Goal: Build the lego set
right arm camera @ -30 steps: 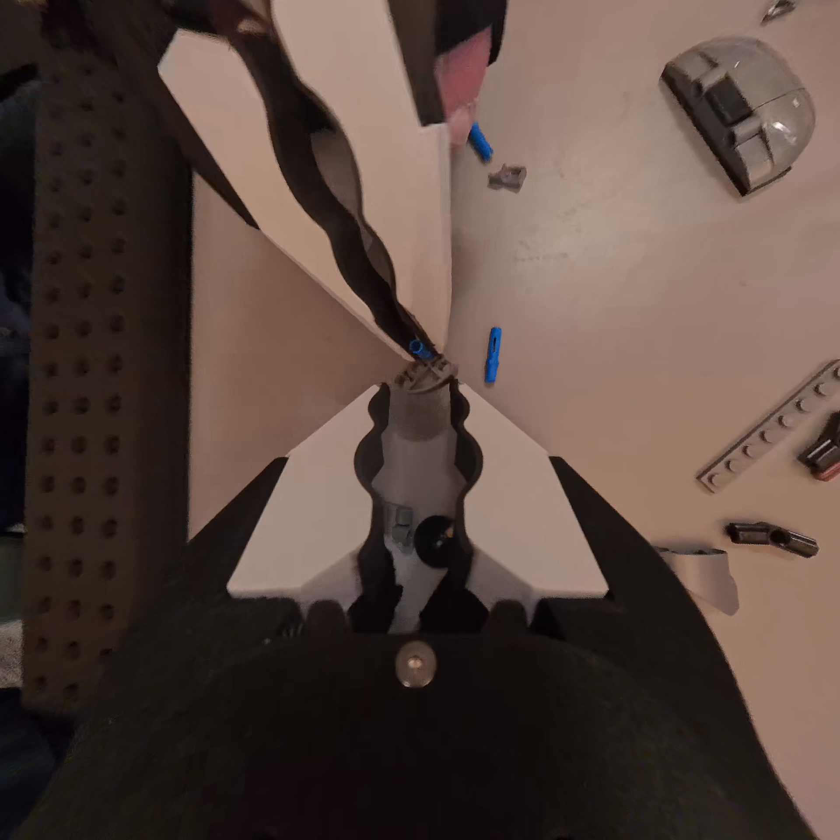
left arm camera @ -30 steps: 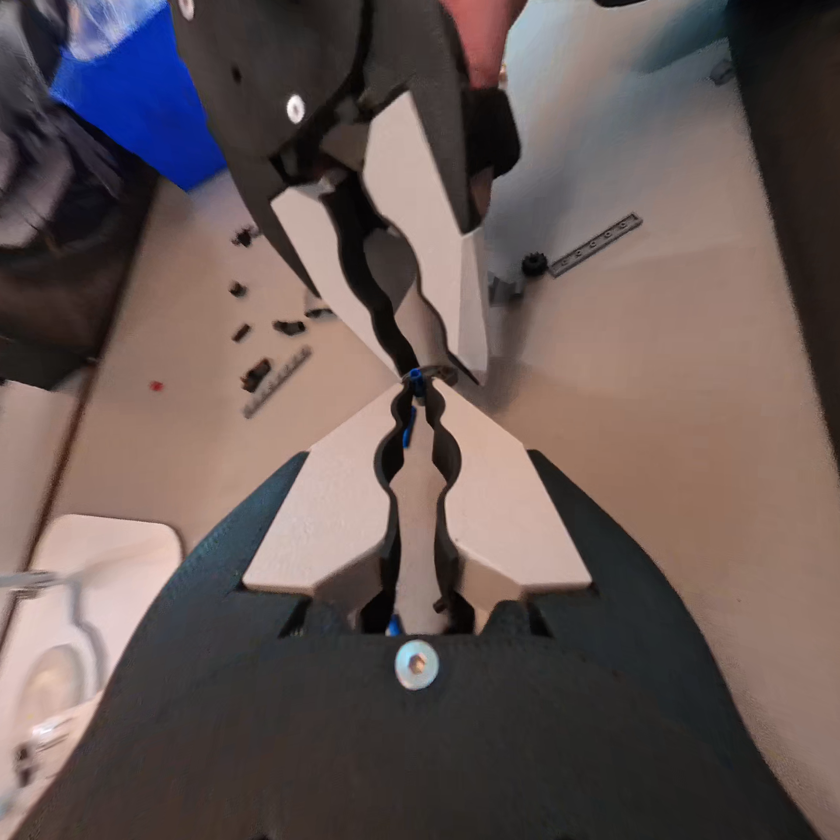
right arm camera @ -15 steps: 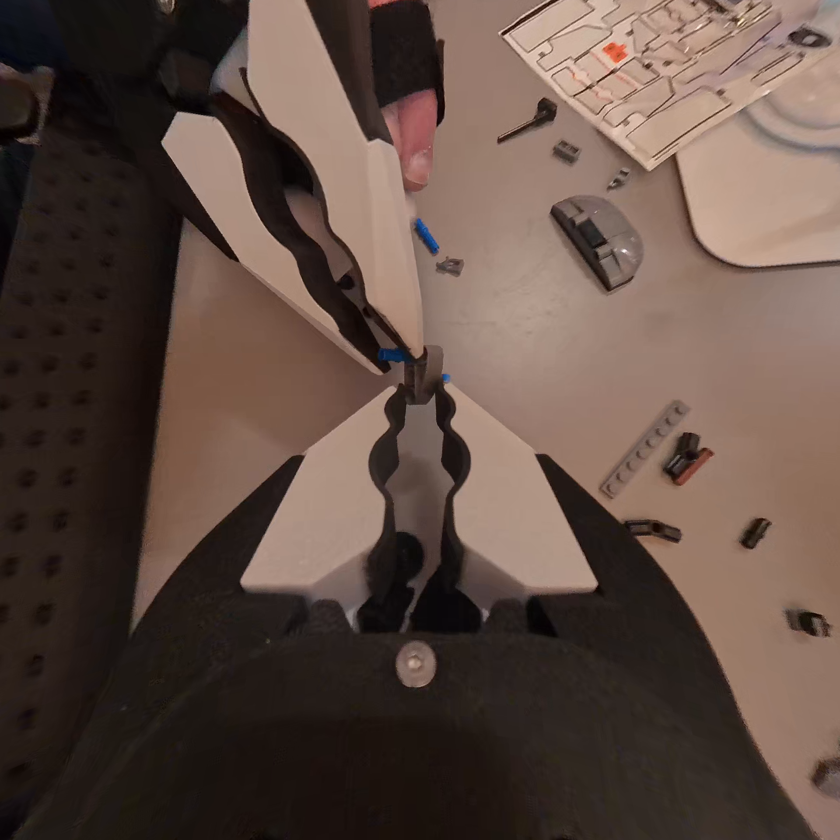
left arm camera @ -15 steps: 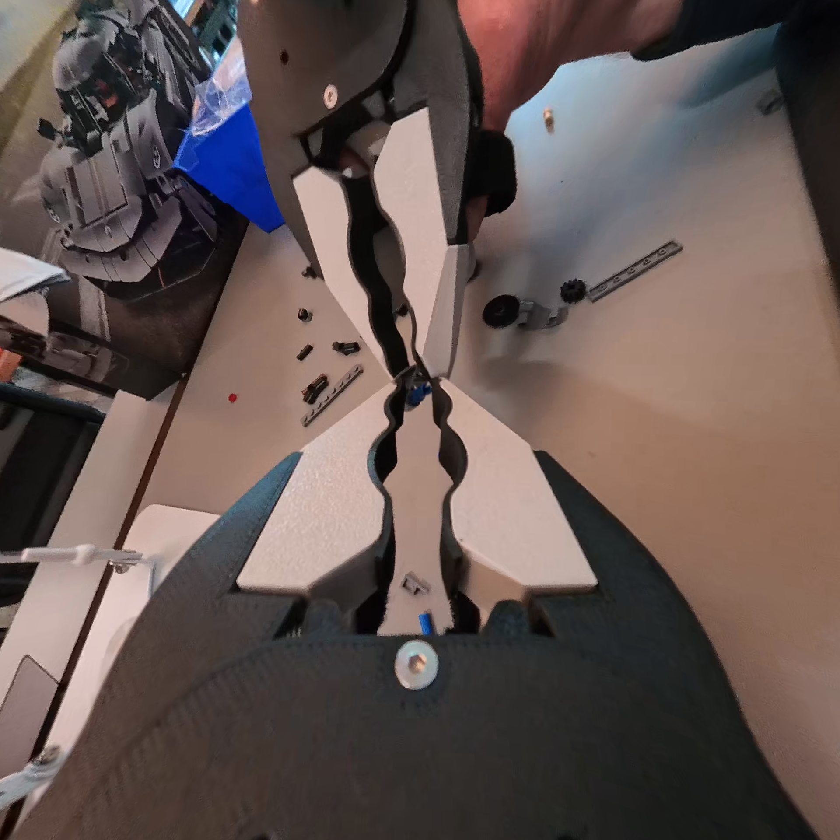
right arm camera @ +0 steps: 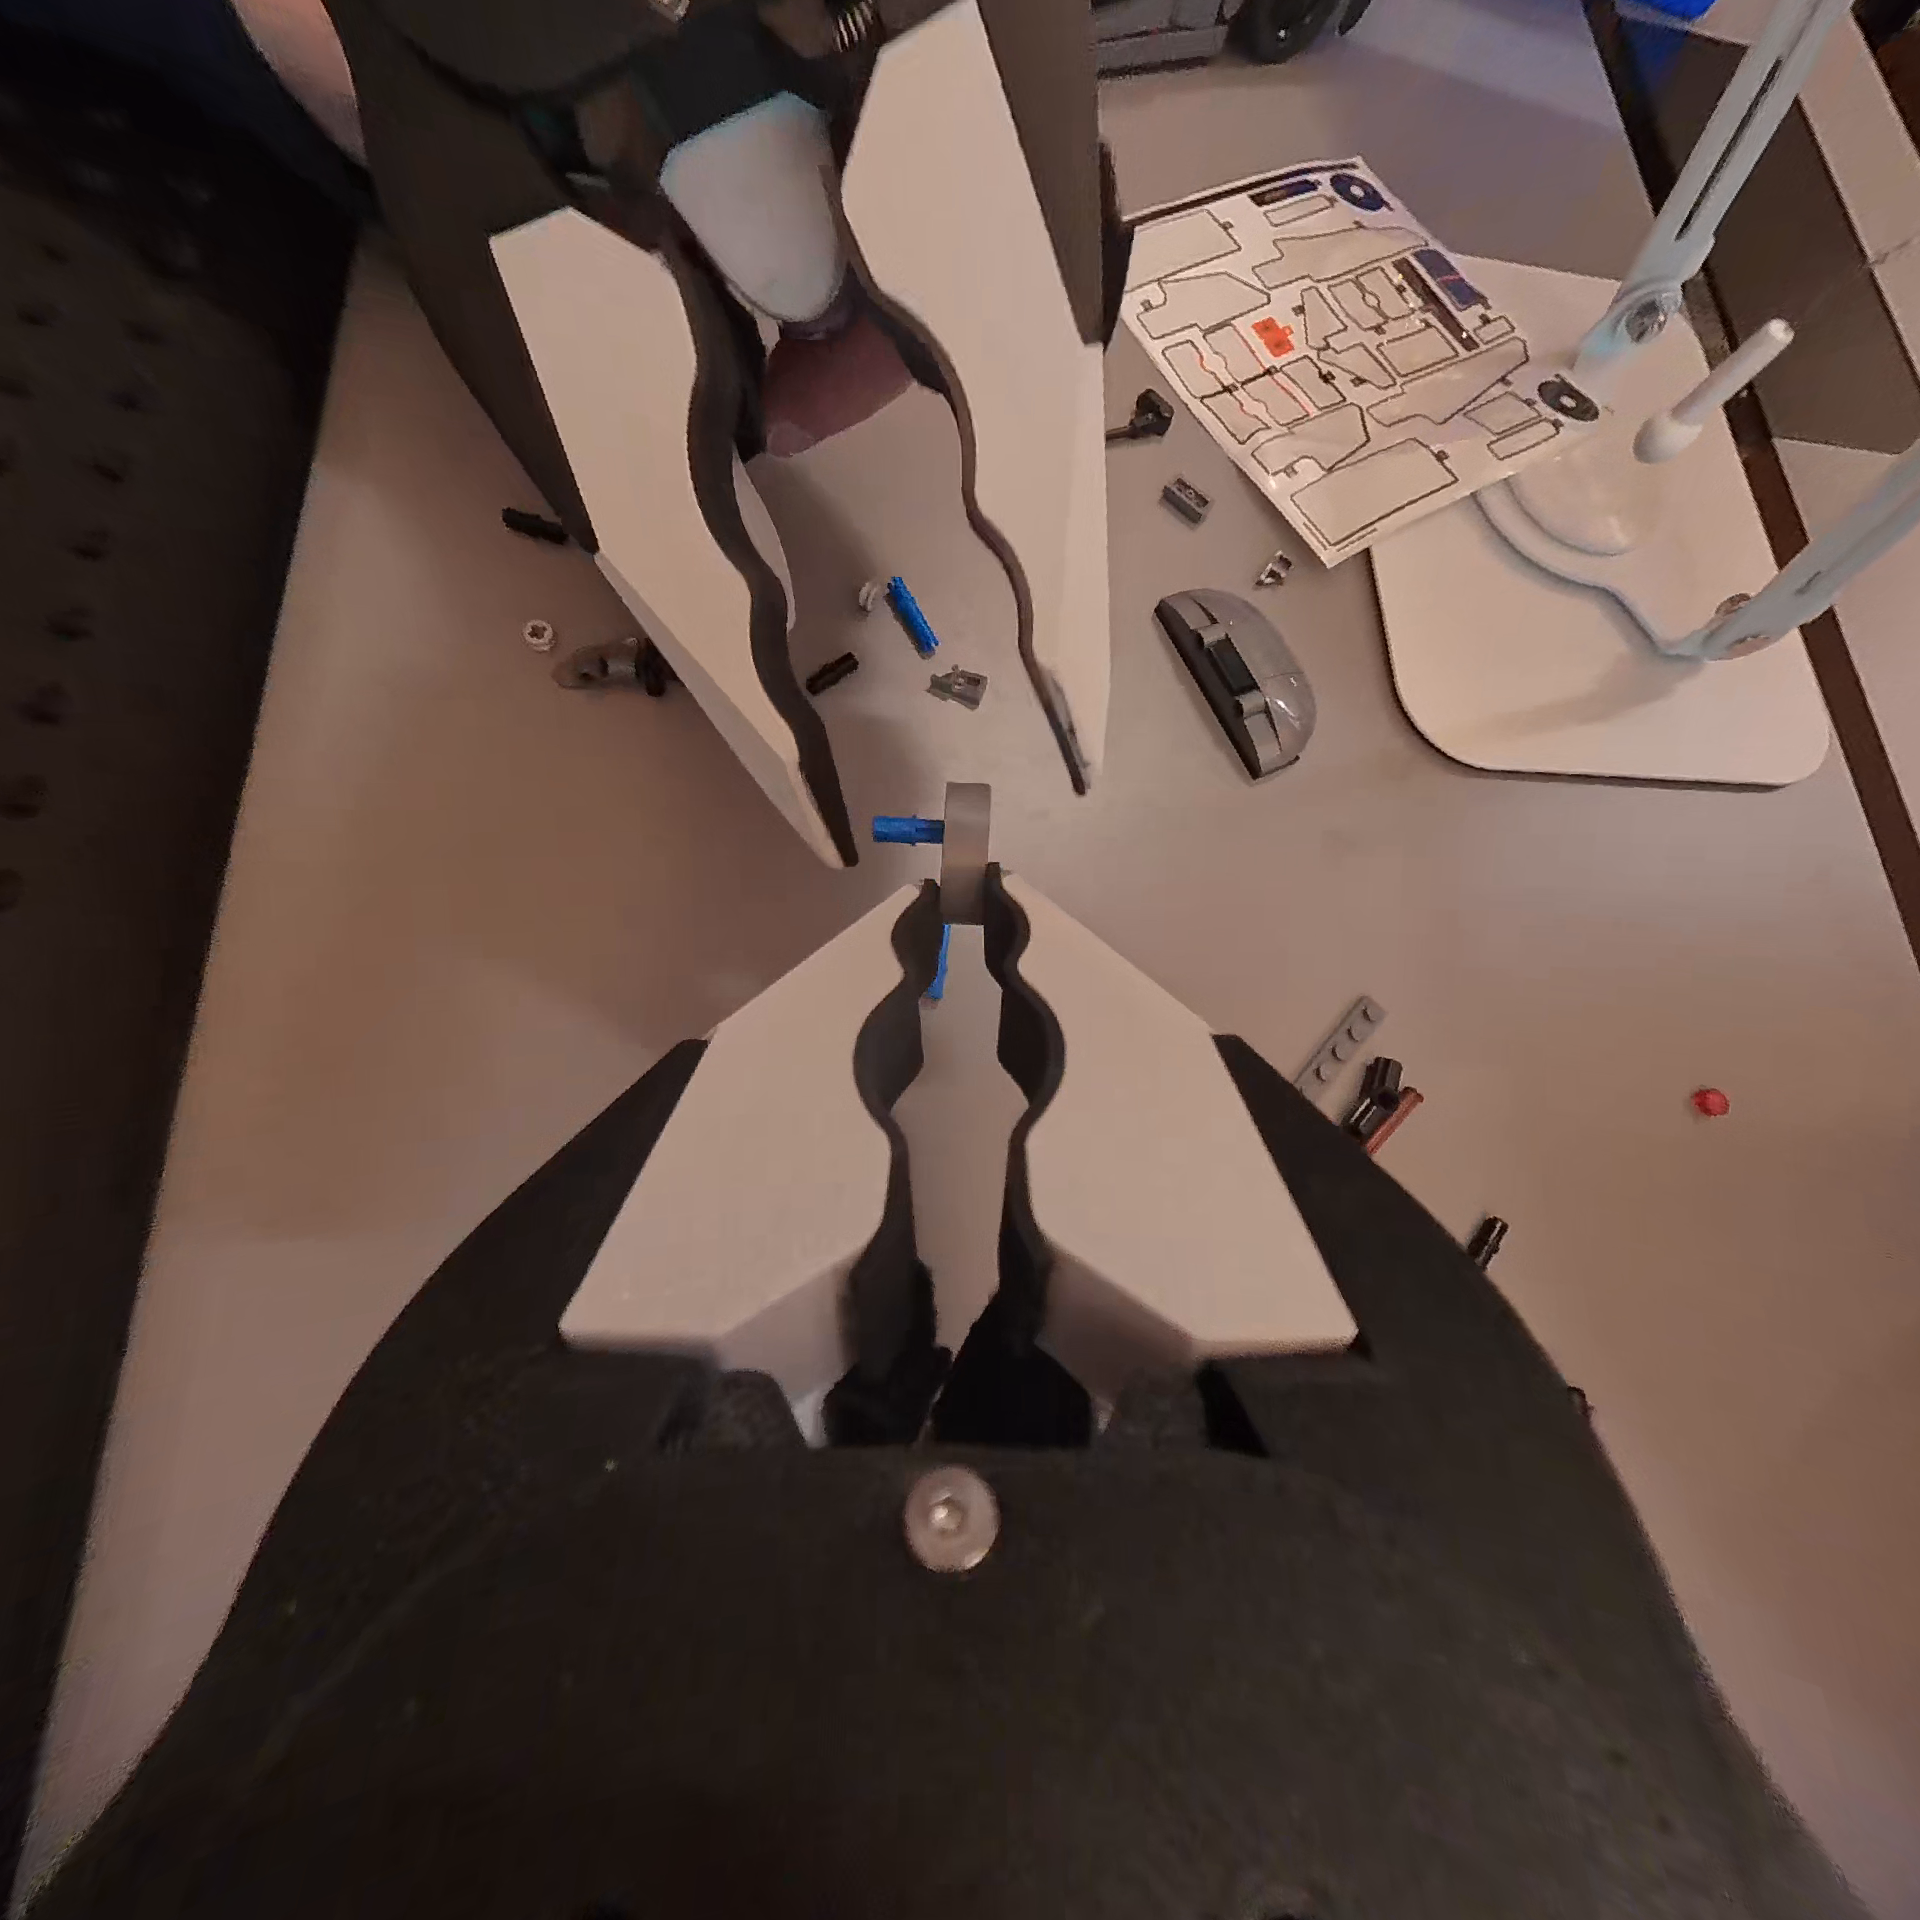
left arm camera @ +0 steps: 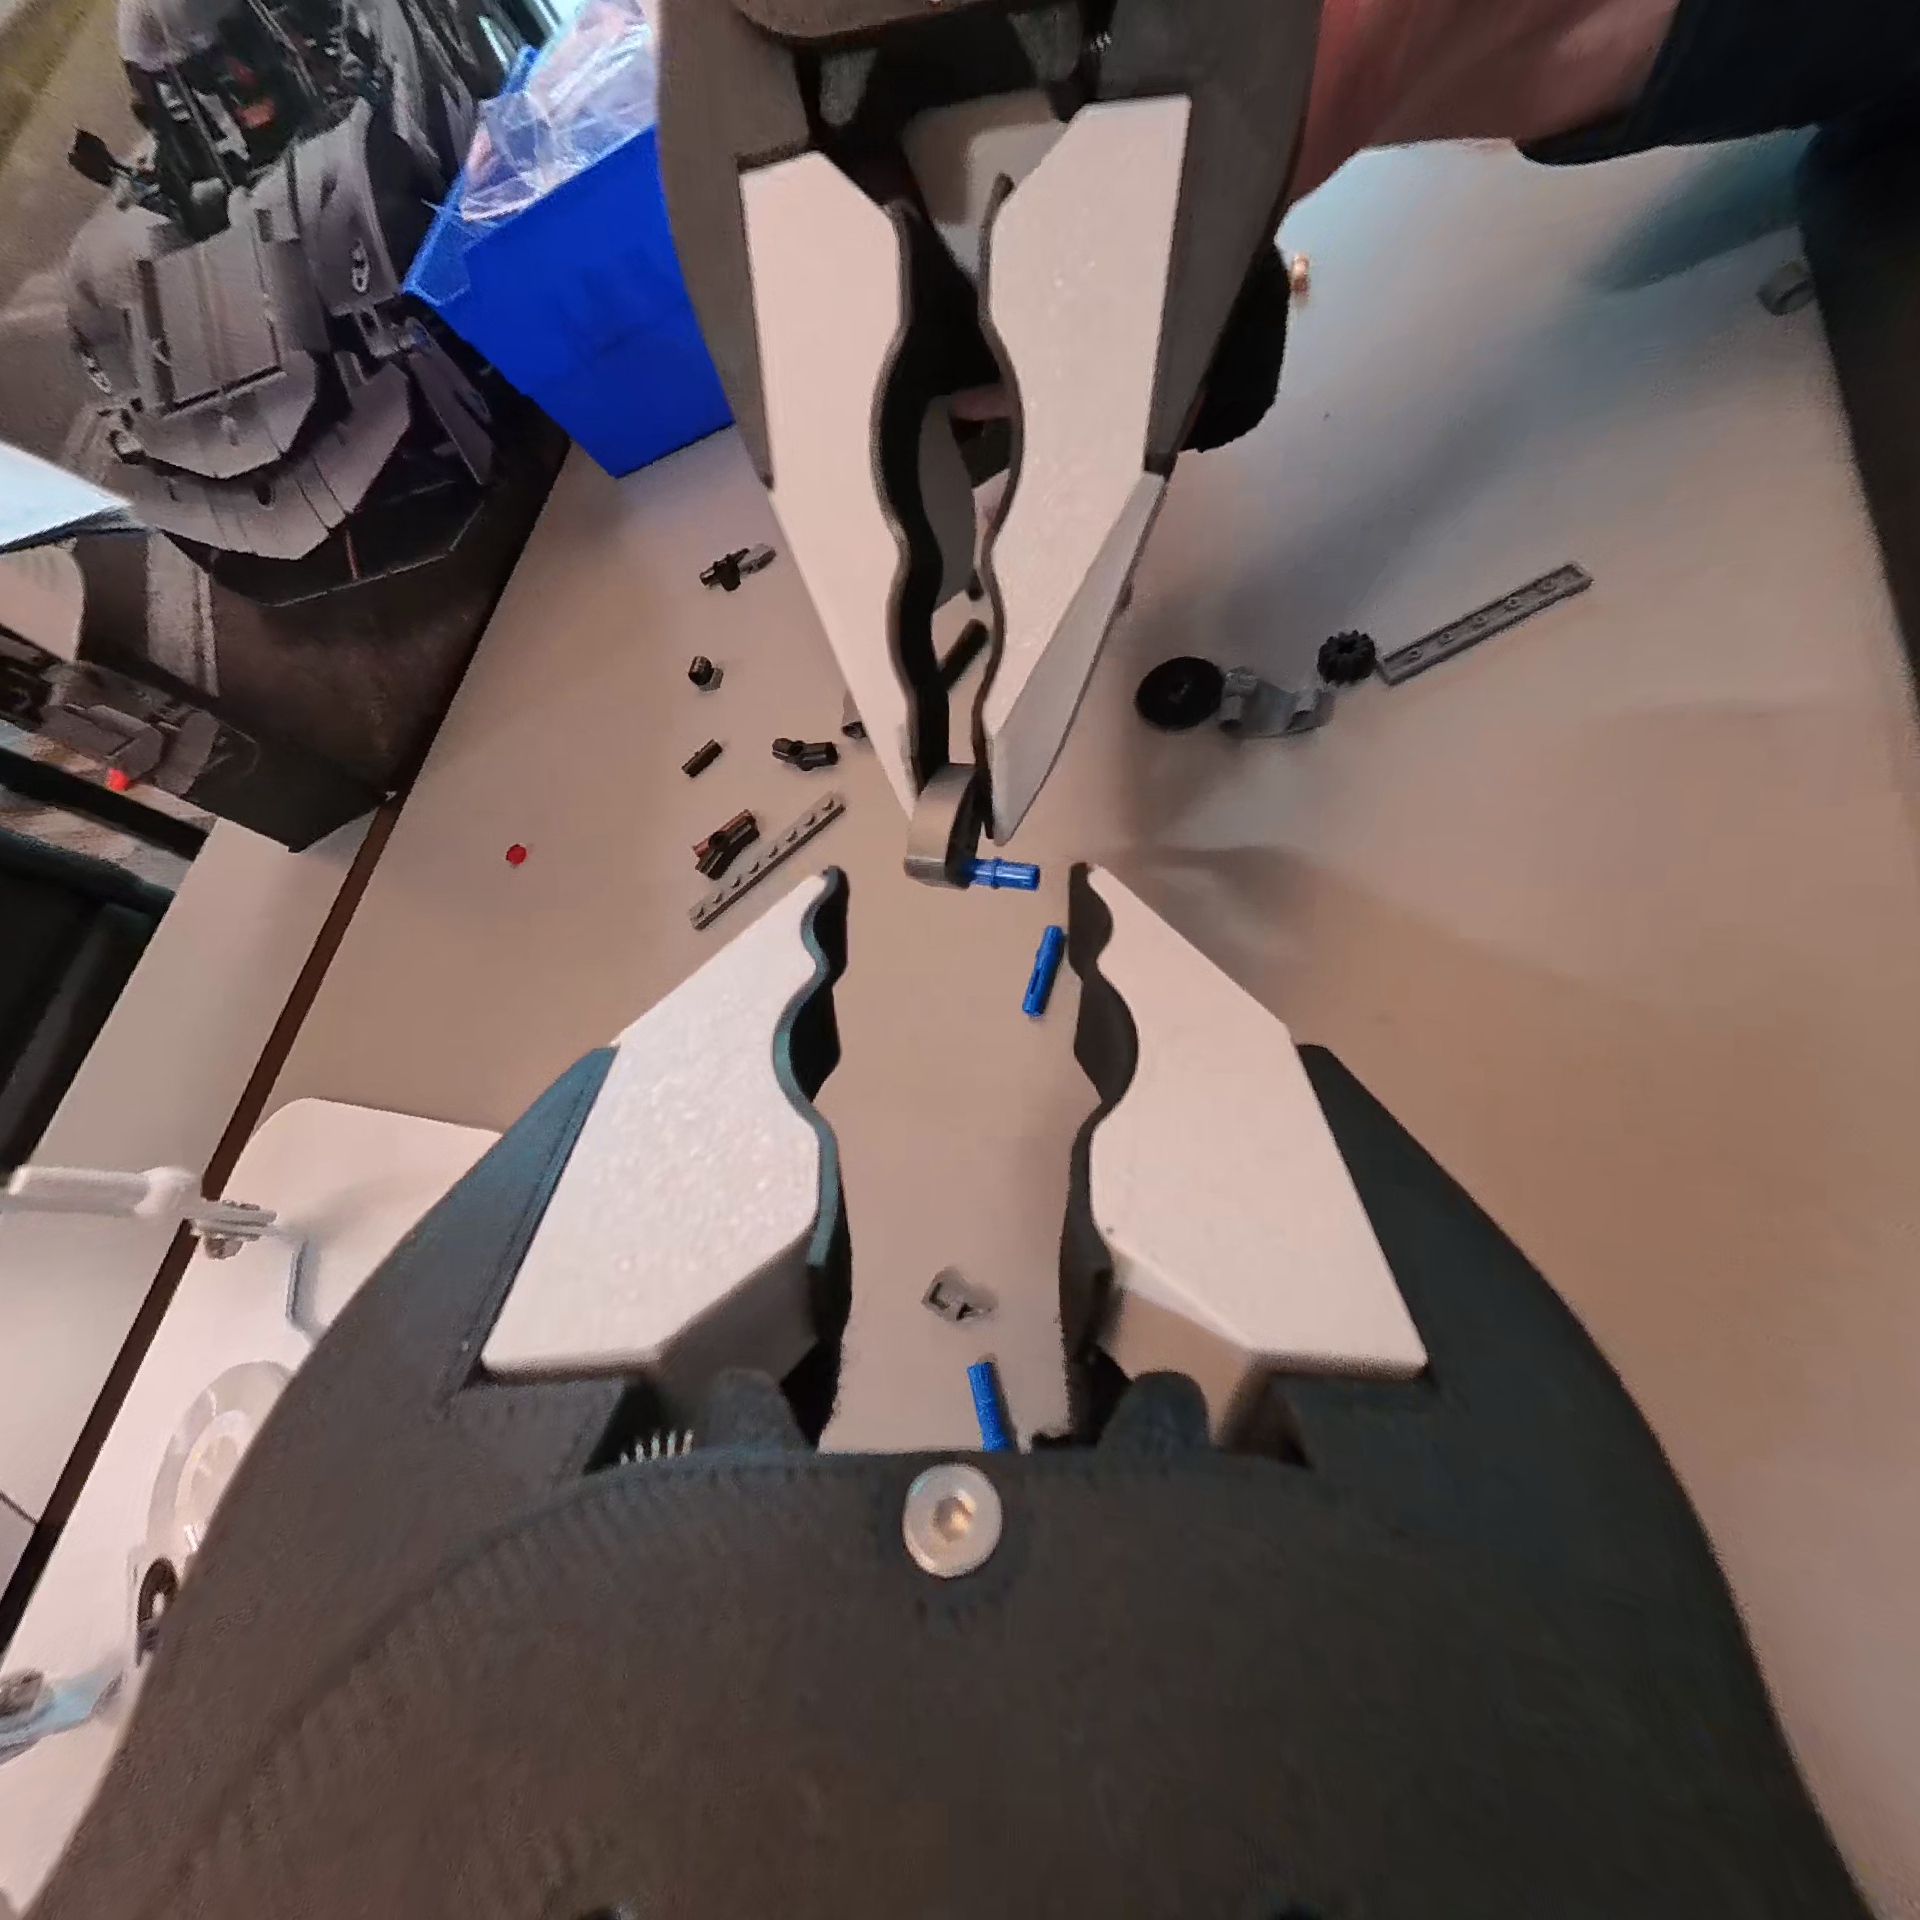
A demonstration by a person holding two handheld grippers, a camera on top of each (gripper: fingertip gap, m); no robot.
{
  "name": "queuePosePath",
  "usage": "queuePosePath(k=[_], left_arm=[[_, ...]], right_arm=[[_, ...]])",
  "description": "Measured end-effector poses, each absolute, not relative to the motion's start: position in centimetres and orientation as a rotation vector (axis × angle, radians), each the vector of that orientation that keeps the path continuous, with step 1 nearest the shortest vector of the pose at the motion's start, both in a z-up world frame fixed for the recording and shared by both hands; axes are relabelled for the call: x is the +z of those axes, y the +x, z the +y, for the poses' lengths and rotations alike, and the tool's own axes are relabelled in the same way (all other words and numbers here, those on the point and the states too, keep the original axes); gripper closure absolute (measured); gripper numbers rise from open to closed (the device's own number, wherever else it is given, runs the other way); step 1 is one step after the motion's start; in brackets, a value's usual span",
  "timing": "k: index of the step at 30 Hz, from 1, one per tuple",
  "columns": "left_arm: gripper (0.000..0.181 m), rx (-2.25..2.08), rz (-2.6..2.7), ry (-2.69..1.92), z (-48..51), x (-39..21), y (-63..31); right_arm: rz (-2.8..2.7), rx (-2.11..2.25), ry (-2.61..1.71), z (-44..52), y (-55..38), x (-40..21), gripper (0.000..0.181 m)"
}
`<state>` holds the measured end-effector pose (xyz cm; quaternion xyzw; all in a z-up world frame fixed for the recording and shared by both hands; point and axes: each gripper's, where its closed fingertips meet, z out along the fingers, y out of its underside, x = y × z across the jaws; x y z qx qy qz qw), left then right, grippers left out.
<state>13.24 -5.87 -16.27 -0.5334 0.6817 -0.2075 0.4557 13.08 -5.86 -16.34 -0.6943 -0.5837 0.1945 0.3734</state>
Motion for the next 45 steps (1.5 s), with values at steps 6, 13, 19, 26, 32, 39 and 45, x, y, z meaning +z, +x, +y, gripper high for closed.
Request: queuePosePath(k=[6, 13, 19, 26, 32, 39, 45], left_arm=[[0.151, -0.550, 1.724, -1.299, -6.78, -16.60, 13.37], [0.160, -0.617, 1.708, -1.324, -6.81, -16.37, 13.23], [0.161, -0.597, 1.714, -1.315, -6.77, -16.45, 13.25], [0.162, -0.586, 1.705, -1.331, -6.76, -16.22, 13.30], [0.162, -0.568, 1.709, -1.324, -6.82, -16.16, 13.37], [0.167, -0.488, 1.726, -1.317, -6.54, -16.17, 13.38], [0.167, -0.476, 1.694, -1.299, -6.19, -15.76, 13.55]], right_arm=[[-1.528, 0.467, -1.750, -6.05, 12.91, -16.47, 0.176], [-1.562, 0.410, -1.696, -6.21, 12.65, -16.24, 0.175], [-1.572, 0.388, -1.688, -6.18, 12.70, -16.36, 0.175], [-1.569, 0.365, -1.676, -6.20, 12.76, -16.08, 0.176], [-1.551, 0.396, -1.695, -6.31, 12.80, -15.93, 0.176], [-1.536, 0.448, -1.725, -6.43, 12.76, -16.05, 0.176], [-1.517, 0.445, -1.716, -6.14, 12.90, -15.78, 0.175]])
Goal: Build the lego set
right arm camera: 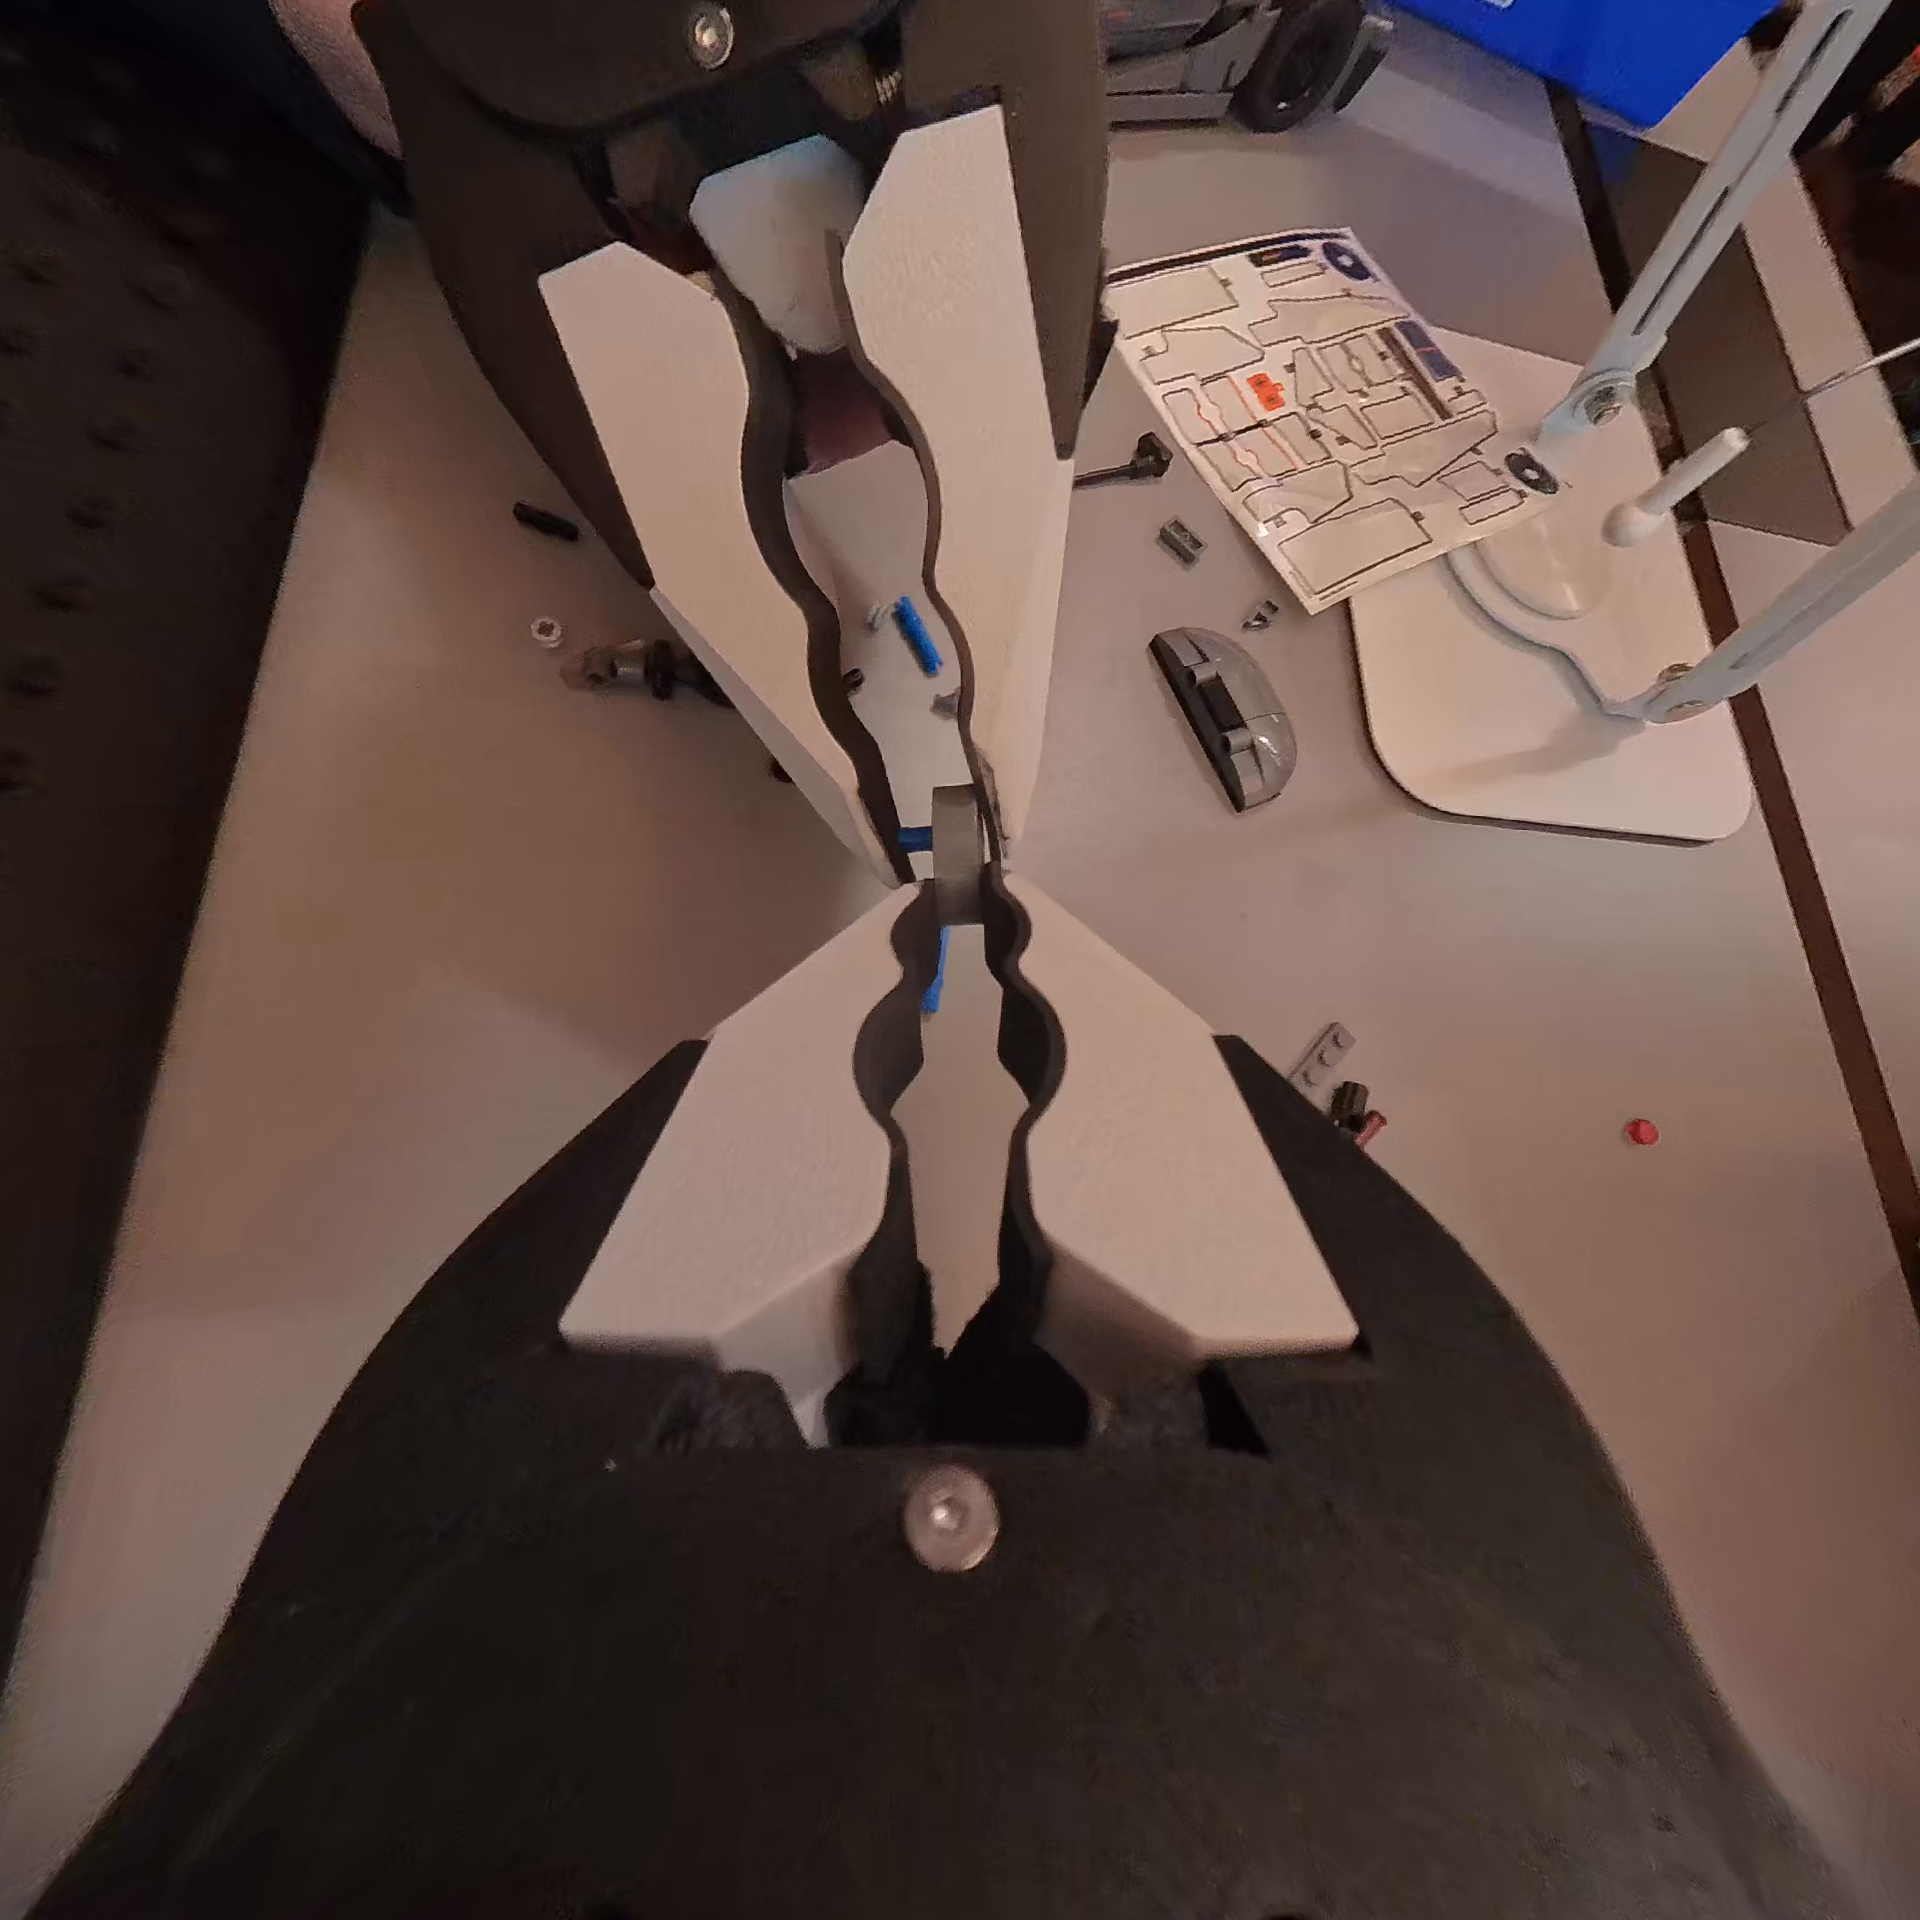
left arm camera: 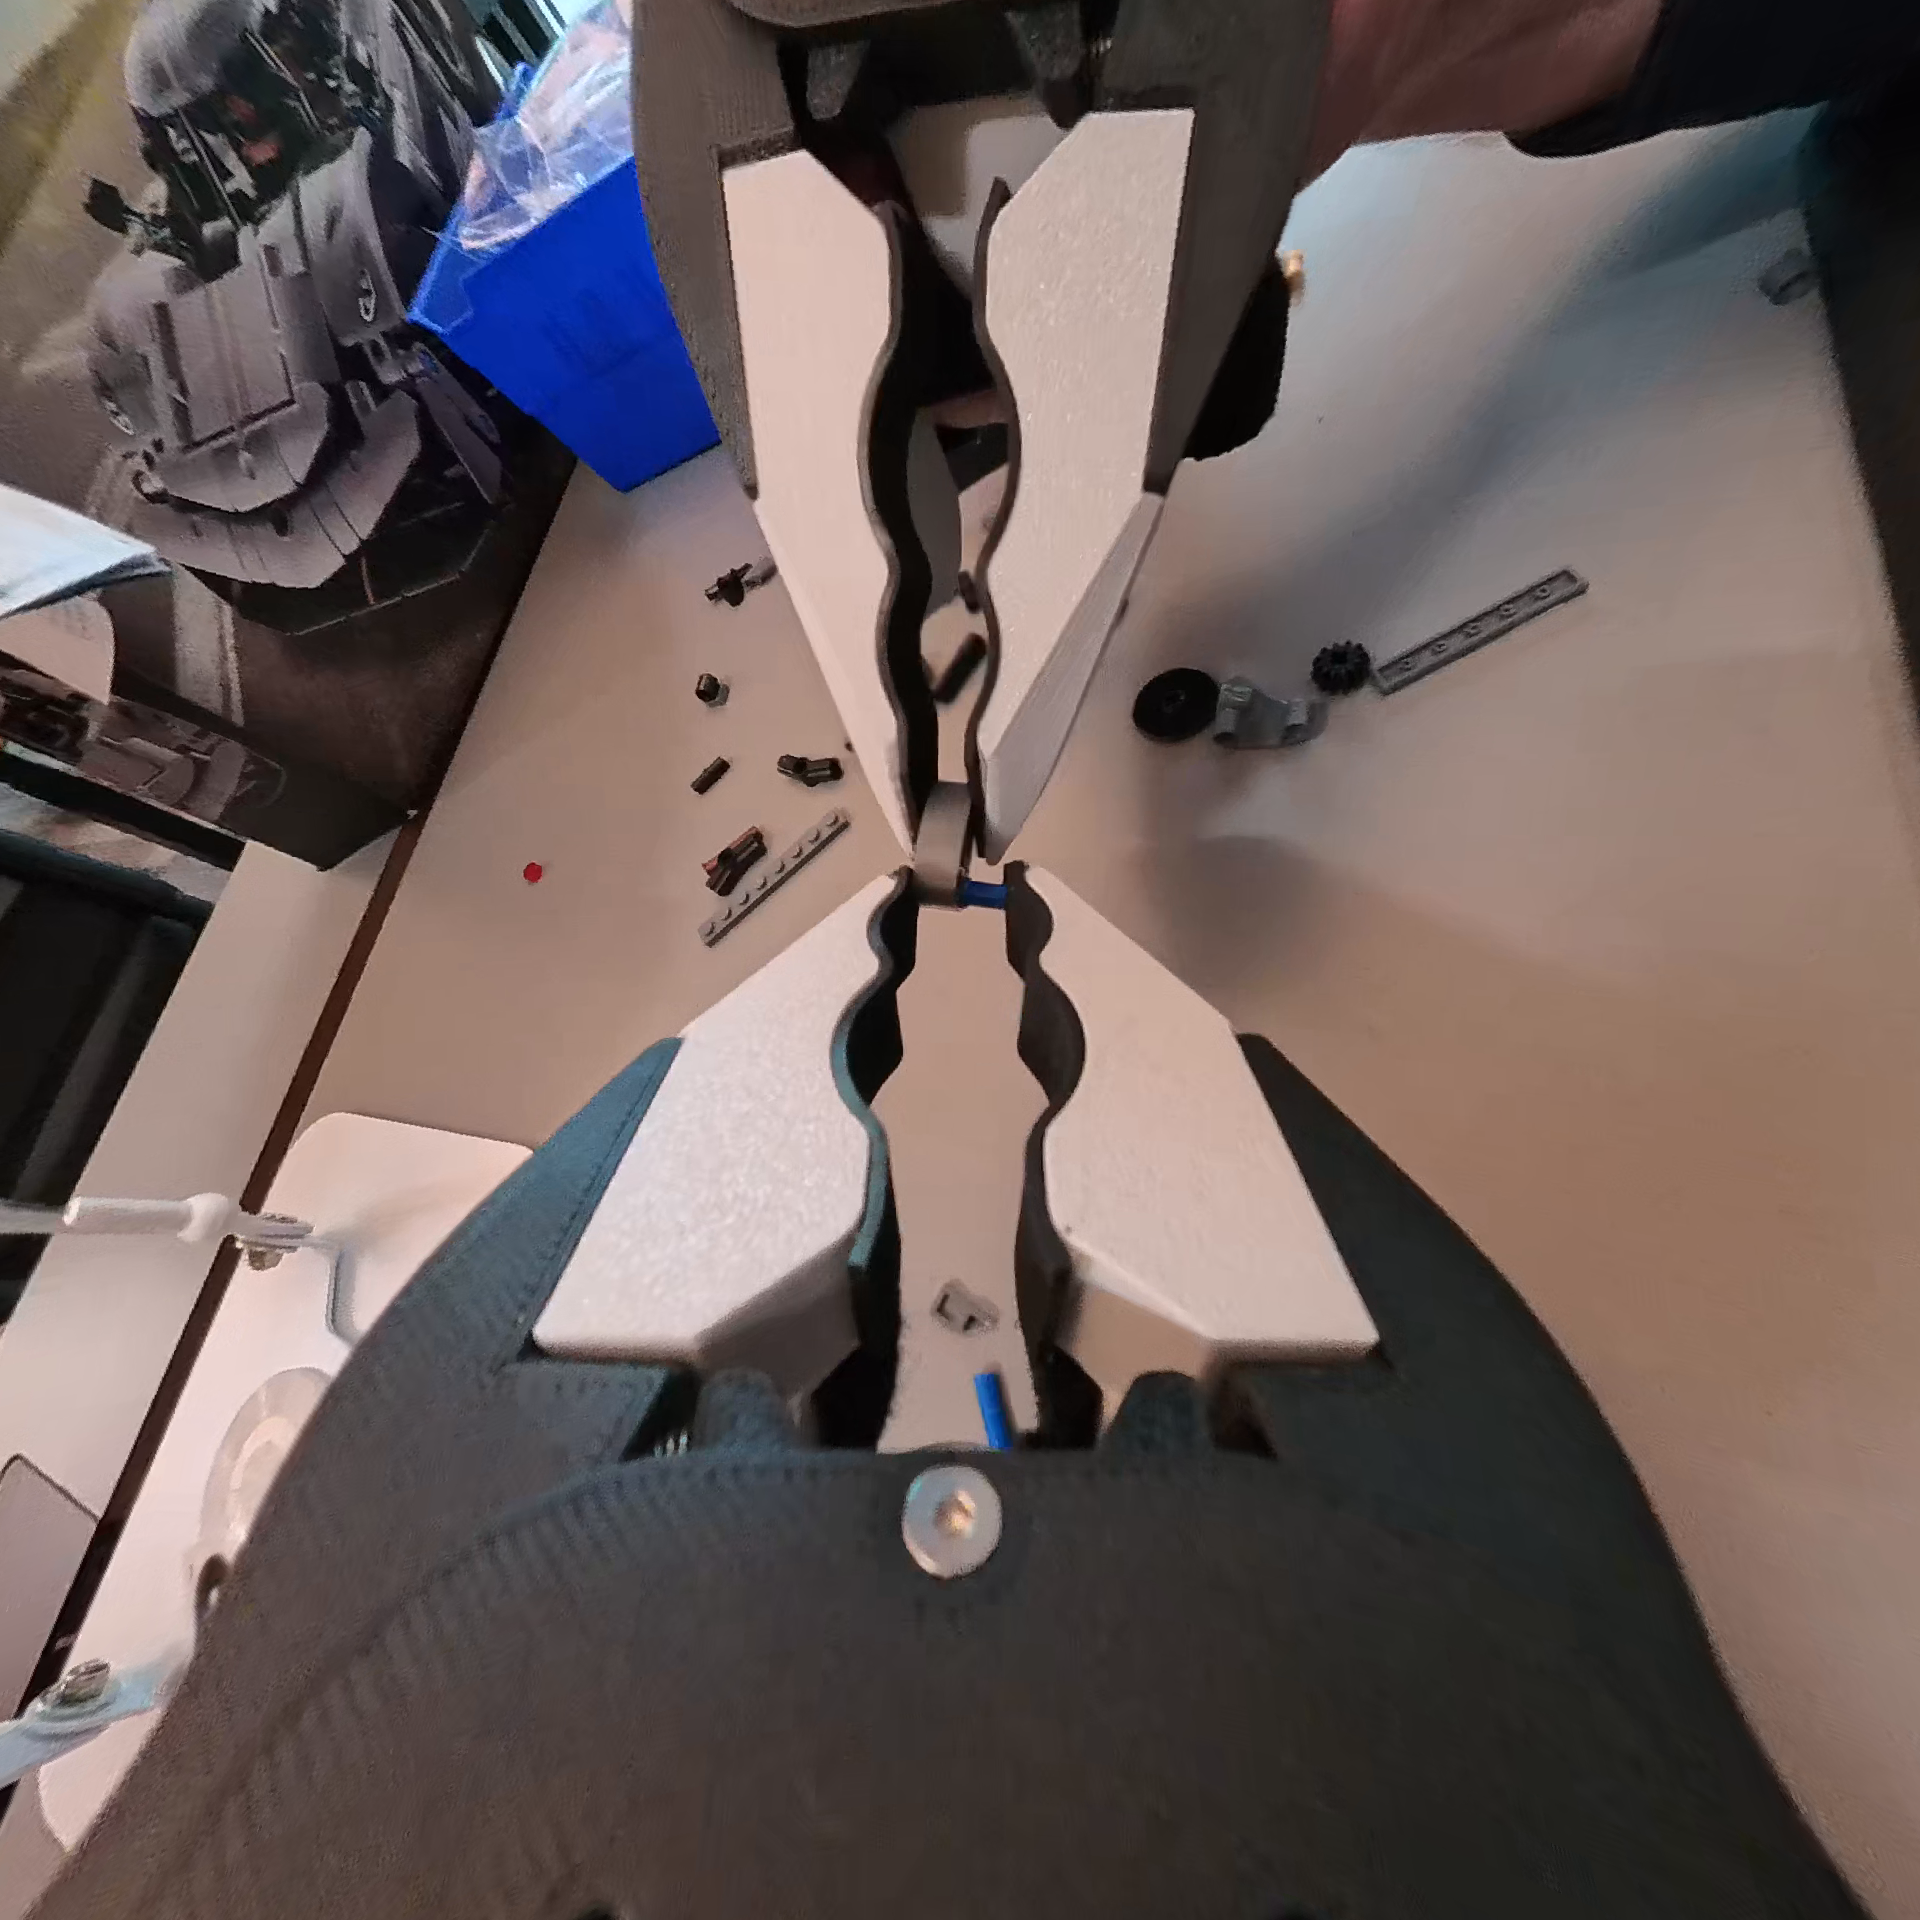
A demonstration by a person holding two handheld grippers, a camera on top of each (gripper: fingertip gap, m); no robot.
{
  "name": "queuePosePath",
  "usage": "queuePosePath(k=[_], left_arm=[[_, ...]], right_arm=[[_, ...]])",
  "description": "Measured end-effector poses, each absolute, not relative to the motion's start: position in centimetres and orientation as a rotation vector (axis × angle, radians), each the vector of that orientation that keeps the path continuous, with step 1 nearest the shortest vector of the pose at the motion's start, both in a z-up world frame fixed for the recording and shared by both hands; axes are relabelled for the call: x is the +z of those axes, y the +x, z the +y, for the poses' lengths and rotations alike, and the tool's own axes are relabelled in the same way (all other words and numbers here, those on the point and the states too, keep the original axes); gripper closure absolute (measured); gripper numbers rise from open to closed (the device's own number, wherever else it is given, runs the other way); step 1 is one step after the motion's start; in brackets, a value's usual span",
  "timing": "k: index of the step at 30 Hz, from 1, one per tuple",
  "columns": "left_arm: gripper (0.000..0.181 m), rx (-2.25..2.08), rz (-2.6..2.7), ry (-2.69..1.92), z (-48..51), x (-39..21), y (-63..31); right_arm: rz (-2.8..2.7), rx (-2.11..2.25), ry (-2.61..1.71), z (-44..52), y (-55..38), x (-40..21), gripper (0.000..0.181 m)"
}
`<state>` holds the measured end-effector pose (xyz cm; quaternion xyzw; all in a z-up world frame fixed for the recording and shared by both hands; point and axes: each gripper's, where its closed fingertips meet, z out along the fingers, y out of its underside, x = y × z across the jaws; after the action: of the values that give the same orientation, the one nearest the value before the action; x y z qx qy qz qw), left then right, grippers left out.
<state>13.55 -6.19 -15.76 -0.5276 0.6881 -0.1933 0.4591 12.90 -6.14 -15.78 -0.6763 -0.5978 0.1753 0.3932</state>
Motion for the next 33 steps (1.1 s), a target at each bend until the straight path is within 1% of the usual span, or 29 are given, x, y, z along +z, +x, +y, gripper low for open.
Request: queuePosePath(k=[4, 12, 33], left_arm=[[0.167, -0.495, 1.689, -1.310, -6.0, -15.6, 13.5], [0.165, -0.483, 1.712, -1.327, -5.7, -16.7, 13.4], [0.165, -0.481, 1.726, -1.345, -5.3, -17.4, 13.4]], right_arm=[[-1.484, 0.472, -1.698, -5.9, 12.8, -15.2, 0.174], [-1.505, 0.425, -1.715, -5.6, 12.7, -16.2, 0.175], [-1.478, 0.455, -1.720, -5.3, 12.7, -16.4, 0.175]])
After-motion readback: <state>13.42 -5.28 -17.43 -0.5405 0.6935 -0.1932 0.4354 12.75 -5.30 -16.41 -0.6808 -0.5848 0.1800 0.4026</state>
